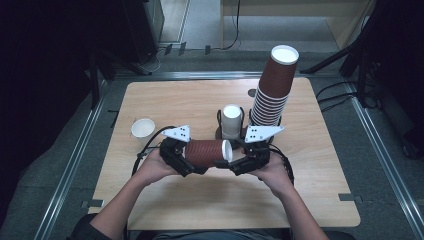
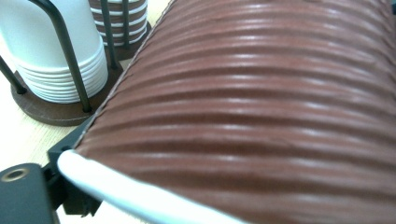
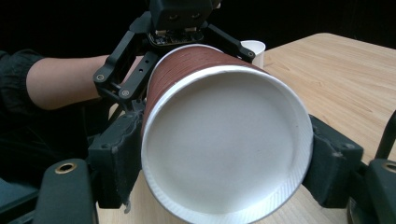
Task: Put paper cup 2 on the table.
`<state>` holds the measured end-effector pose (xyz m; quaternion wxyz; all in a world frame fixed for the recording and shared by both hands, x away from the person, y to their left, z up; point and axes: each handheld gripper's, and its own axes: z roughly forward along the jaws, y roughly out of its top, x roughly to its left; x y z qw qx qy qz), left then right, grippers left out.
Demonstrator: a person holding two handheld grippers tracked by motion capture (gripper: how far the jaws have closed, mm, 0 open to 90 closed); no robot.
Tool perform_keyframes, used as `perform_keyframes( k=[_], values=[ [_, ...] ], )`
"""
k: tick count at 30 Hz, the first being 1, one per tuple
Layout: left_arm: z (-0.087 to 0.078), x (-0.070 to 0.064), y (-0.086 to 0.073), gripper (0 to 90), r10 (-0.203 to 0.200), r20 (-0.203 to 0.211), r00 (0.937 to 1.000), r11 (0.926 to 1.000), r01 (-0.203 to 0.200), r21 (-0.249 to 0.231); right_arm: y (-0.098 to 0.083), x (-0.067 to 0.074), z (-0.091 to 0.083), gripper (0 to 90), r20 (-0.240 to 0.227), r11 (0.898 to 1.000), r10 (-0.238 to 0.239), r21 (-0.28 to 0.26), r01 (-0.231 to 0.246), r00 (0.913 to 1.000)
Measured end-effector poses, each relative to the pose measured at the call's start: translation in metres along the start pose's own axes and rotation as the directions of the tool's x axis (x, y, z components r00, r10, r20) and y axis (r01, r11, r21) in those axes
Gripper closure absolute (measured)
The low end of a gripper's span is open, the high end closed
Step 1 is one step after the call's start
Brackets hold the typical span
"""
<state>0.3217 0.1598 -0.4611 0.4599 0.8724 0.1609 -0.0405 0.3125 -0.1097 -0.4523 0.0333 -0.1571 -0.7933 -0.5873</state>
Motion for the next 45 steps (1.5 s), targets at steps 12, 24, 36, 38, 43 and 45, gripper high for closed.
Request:
perform_keyframes(
  k=[12,24,36,38,43,45],
  values=[
    [-0.008,0.004,-0.001,8.3,-0.007,-0.006,1.0,0.9986,0.007,0.052,0.0,-0.001,-0.001,14.6,0.028,0.995,-0.003,0.099,0.0,0.9996],
    [-0.011,0.006,-0.001,8.2,0.01,-0.038,0.9992,0.9891,-0.004,0.147,-0.007,0.0,0.003,14.6,0.085,0.967,-0.075,0.25,0.051,0.9935],
    [-0.003,0.006,0.002,8.2,0.037,-0.072,0.9967,0.9577,-0.015,0.287,-0.009,0.001,0.007,14.6,0.093,0.949,-0.114,0.305,0.081,0.9891],
    [-0.001,0.005,0.002,8.2,0.044,-0.075,0.9962,0.9522,-0.019,0.305,-0.009,0.002,0.008,14.6,0.092,0.948,-0.118,0.308,0.085,0.9888],
    [0.007,0.004,0.001,8.2,0.048,-0.067,0.9966,0.9391,-0.022,0.343,-0.01,0.004,0.011,14.6,0.094,0.939,-0.135,0.33,0.097,0.9864],
    [0.011,0.003,0.001,8.2,0.052,-0.061,0.9968,0.9322,-0.027,0.361,-0.01,0.004,0.013,14.6,0.089,0.934,-0.139,0.342,0.101,0.9863]
  ],
)
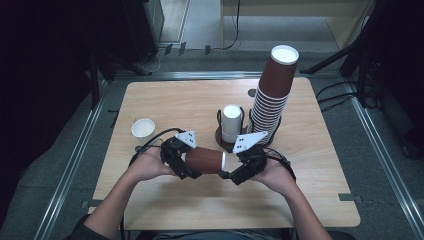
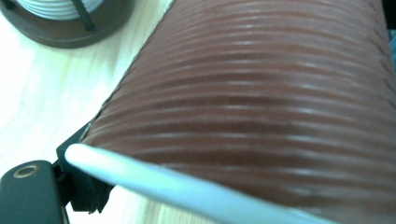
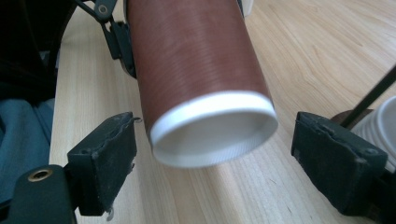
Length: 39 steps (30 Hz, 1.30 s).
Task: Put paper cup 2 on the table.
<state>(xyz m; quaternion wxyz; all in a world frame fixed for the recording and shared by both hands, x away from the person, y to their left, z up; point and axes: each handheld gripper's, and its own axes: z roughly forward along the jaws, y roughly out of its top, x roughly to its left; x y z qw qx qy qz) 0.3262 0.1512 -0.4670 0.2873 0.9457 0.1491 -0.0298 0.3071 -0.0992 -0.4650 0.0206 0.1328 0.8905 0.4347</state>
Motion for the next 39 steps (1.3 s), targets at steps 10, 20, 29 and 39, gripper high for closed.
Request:
perform_keyframes(
  k=[10,20,29,39],
  values=[
    [0.012,-0.006,0.006,8.1,0.023,0.023,0.9995,0.9989,-0.024,0.04,0.003,0.007,0.016,16.2,-0.035,0.996,-0.062,0.056,0.064,0.9975],
    [0.019,-0.012,0.009,7.2,0.029,0.034,0.999,0.9967,-0.031,0.075,0.004,0.014,0.03,21.8,-0.044,0.98,-0.139,0.137,0.144,0.9894],
    [0.011,-0.011,0.007,0.1,0.011,0.028,0.9995,0.9999,-0.011,0.004,0.006,0.012,0.023,21.9,-0.042,0.984,-0.144,0.096,0.148,0.9886],
    [-0.004,-0.004,0.002,0.0,-0.029,0.009,0.9995,0.9955,0.029,-0.09,0.004,0.006,0.011,21.7,-0.013,0.992,-0.117,0.038,0.118,0.993]
  ],
)
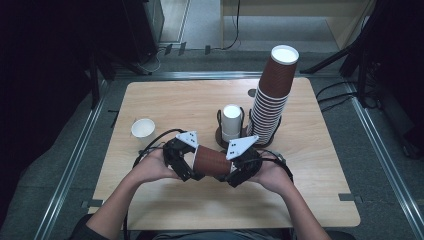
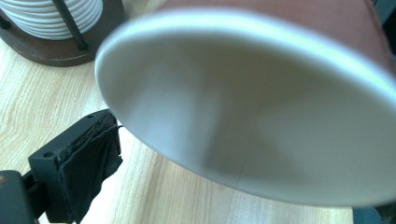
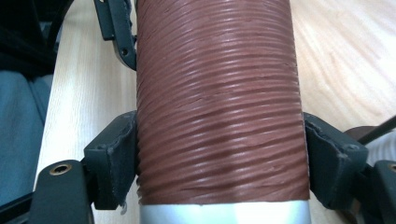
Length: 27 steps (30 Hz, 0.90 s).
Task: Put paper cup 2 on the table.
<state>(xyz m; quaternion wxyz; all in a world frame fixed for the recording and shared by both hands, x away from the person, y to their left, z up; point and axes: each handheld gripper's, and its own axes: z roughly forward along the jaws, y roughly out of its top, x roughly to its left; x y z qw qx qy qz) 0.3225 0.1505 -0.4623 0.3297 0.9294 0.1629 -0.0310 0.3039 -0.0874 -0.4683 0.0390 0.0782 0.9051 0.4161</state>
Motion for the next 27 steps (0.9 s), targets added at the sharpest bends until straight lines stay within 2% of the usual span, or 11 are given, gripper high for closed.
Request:
perform_keyframes(
  k=[1,5,6,10,13,17,20,23,27],
  values=[
    [-0.001,0.0,-0.001,0.0,-0.003,-0.014,0.9999,0.9999,0.003,-0.016,0.0,-0.001,-0.001,21.7,0.0,1.0,0.002,-0.01,-0.002,1.0],
    [-0.004,0.0,-0.001,0.0,-0.008,-0.006,0.9999,0.9989,0.008,-0.046,-0.002,-0.003,-0.006,21.6,0.023,0.999,0.013,-0.042,-0.012,0.9997],
    [-0.005,0.0,-0.001,0.0,-0.011,-0.015,0.9998,0.9984,0.01,-0.055,-0.002,-0.004,-0.008,21.7,0.027,0.999,0.013,-0.053,-0.012,0.9996],
    [-0.007,0.0,0.0,0.0,-0.022,0.002,0.9998,0.996,0.022,-0.086,-0.004,-0.005,-0.012,21.7,0.018,0.992,0.041,-0.121,-0.038,0.999],
    [-0.01,0.0,0.001,0.0,-0.035,0.029,0.9989,0.9903,0.039,-0.133,-0.005,-0.005,-0.012,21.7,0.007,0.985,0.057,-0.162,-0.056,0.9983],
    [-0.013,0.0,0.001,0.0,-0.054,0.059,0.9968,0.9811,0.064,-0.183,-0.005,-0.004,-0.007,21.7,-0.009,0.981,0.068,-0.18,-0.069,0.9976],
    [-0.013,0.001,0.001,0.0,-0.06,0.064,0.9962,0.9797,0.071,-0.188,-0.004,-0.003,-0.005,21.7,-0.018,0.979,0.072,-0.188,-0.074,0.9972],
    [-0.014,0.002,0.001,0.0,-0.068,0.082,0.9943,0.974,0.084,-0.21,-0.003,-0.003,-0.001,21.7,-0.036,0.975,0.082,-0.203,-0.088,0.996],
    [-0.014,0.003,0.0,0.0,-0.08,0.09,0.9927,0.9711,0.098,-0.217,-0.003,-0.004,0.001,21.7,-0.048,0.972,0.099,-0.211,-0.107,0.9939]
  ],
)
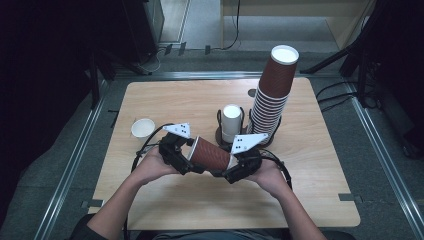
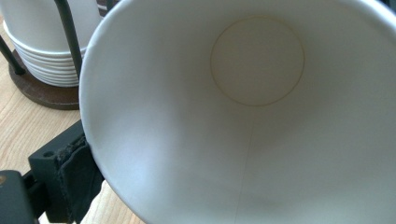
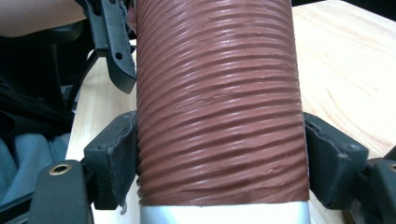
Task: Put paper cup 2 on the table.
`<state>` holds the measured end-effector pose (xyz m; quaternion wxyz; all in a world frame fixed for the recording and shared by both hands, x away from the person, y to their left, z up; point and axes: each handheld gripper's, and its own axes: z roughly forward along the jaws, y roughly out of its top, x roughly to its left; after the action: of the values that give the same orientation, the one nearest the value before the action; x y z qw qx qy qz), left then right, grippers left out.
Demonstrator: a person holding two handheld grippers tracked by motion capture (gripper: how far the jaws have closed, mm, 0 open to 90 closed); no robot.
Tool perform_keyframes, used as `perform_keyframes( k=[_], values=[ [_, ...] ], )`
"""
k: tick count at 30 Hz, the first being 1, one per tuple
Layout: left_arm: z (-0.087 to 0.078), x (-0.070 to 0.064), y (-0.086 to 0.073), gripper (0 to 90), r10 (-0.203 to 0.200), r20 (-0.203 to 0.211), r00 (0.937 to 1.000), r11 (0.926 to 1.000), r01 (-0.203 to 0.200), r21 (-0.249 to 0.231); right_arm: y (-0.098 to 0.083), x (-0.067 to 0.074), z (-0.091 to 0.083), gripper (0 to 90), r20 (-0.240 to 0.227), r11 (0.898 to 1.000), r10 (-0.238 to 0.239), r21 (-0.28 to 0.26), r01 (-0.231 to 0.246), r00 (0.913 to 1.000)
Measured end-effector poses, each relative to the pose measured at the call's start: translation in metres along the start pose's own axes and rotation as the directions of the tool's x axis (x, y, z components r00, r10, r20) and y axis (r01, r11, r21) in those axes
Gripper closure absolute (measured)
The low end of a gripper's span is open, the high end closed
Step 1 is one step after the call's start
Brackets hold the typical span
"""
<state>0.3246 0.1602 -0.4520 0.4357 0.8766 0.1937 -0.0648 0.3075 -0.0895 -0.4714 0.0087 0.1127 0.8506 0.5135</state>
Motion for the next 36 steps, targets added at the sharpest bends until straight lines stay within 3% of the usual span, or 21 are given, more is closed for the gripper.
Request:
perform_keyframes(
  k=[6,14,20,27,36],
  values=[
    [-0.003,-0.002,0.001,5.1,0.024,-0.001,0.9997,0.9997,-0.024,0.007,-0.001,0.0,0.001,21.9,-0.007,1.0,0.005,0.026,-0.004,1.0],
    [-0.003,0.0,0.001,8.4,0.022,0.007,0.9997,0.9994,-0.022,0.027,-0.001,0.0,0.002,22.0,-0.005,0.999,0.009,0.051,-0.009,0.9999],
    [-0.005,0.0,0.001,8.5,0.028,0.002,0.9996,0.9992,-0.028,0.03,0.001,0.0,0.002,20.6,-0.008,0.996,0.046,0.078,-0.046,0.9989],
    [-0.01,0.001,0.0,8.5,0.035,-0.018,0.9992,0.9984,-0.034,0.045,-0.001,-0.001,0.001,18.5,-0.005,0.993,0.049,0.11,-0.048,0.9988],
    [-0.015,0.0,0.001,8.5,0.069,-0.072,0.995,0.9916,-0.061,0.114,-0.003,-0.002,-0.001,17.8,0.011,0.987,0.047,0.155,-0.049,0.9988]
  ],
)
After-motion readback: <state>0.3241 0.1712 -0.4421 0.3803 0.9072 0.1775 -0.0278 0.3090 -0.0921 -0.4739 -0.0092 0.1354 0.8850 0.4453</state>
